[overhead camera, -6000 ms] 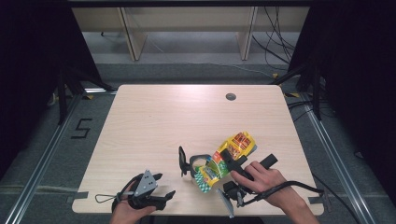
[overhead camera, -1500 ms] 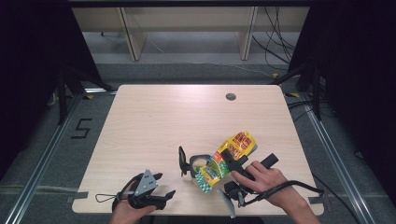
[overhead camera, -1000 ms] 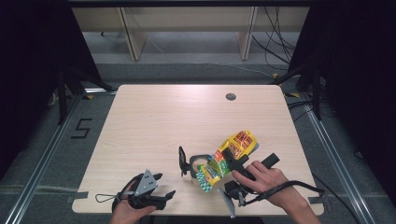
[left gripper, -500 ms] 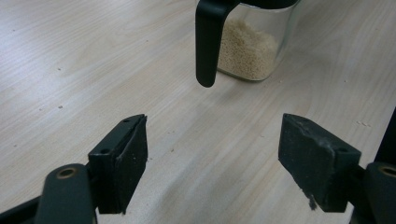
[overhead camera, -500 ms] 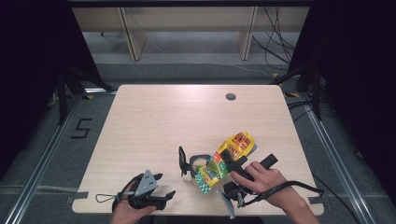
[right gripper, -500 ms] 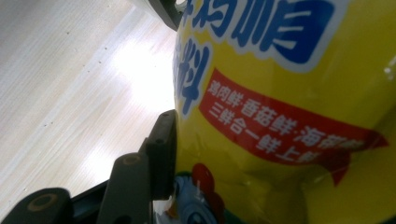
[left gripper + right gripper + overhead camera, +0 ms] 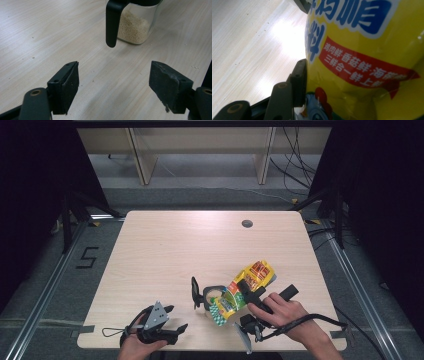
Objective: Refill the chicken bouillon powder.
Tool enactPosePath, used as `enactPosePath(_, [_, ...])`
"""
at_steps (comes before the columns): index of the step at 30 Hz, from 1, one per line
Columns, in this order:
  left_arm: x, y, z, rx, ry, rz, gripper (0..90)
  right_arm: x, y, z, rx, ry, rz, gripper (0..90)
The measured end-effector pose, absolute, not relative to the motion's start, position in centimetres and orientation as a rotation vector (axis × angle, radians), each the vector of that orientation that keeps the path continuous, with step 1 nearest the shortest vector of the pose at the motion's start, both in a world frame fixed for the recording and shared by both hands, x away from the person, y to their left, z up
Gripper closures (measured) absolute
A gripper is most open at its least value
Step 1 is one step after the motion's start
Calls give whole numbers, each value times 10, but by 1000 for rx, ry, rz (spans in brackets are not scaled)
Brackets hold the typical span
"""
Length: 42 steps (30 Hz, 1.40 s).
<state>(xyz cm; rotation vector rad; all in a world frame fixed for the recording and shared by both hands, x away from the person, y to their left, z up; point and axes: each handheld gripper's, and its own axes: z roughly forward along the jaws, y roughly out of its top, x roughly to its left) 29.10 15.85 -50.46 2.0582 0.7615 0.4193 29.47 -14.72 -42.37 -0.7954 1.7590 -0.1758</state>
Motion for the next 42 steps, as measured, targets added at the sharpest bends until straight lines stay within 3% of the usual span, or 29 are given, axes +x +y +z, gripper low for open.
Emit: enactPosePath(42, [293, 161, -503, 2086, 741, 432, 237, 295, -147, -422, -792, 1748, -173, 537])
